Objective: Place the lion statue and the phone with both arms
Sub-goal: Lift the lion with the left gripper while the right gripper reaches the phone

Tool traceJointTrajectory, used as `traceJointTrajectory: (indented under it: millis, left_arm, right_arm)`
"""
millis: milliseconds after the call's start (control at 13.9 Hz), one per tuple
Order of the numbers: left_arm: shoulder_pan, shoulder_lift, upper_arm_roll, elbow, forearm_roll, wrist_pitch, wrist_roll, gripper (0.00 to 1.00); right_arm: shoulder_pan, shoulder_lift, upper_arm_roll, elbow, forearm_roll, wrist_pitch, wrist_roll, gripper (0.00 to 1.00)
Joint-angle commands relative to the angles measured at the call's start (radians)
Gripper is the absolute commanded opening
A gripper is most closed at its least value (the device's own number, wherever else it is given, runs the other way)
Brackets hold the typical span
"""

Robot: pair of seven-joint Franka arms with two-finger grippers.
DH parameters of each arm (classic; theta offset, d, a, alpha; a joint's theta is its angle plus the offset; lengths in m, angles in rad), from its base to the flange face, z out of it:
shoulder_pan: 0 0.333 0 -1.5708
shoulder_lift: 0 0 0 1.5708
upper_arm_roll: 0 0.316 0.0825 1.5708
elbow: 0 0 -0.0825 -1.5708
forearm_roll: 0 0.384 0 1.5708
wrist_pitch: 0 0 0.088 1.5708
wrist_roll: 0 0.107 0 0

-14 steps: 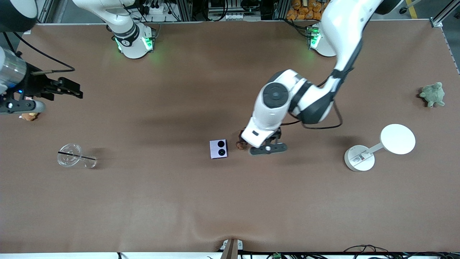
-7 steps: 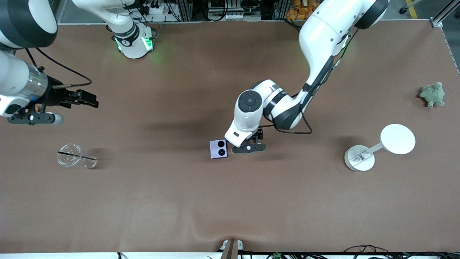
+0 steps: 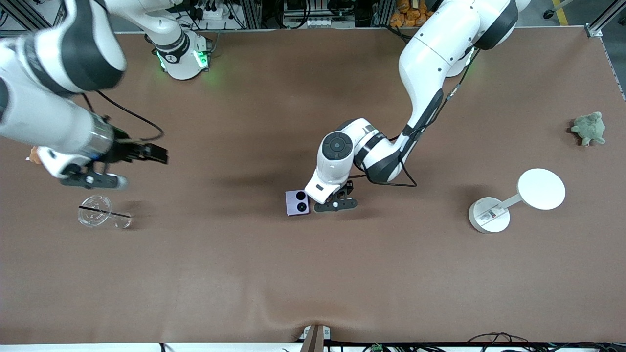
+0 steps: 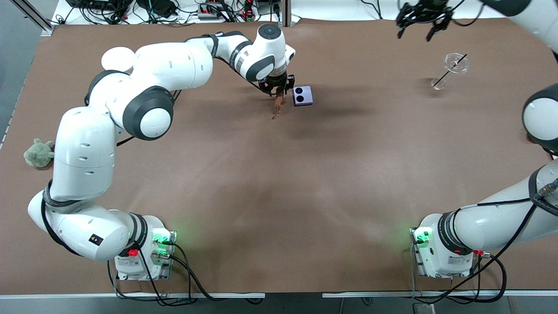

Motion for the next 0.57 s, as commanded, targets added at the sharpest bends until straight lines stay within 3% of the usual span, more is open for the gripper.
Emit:
traceJointTrajectory:
  millis: [0,216,503]
  left_arm:
    - [-0.01,-0.006,0.025,0.015,0.046,-0.012,-0.009,0.0]
    - [0.022,-0.07,0.028,0.009,0.083,-0.122,0.026,0.0]
    - [0.149,-0.202,0.016,-0.029,0.07,-0.268,0.255,0.0]
  right_arm:
    - [0.051,0.077,-0.009,0.016,0.047,0.086,0.026,1.0]
    - [0.1,0.176,-0.009,0.021,0.119,0.229,0.026,1.0]
    - [0.247,0.339,-0.01,0.074,0.112,0.43,0.023,1.0]
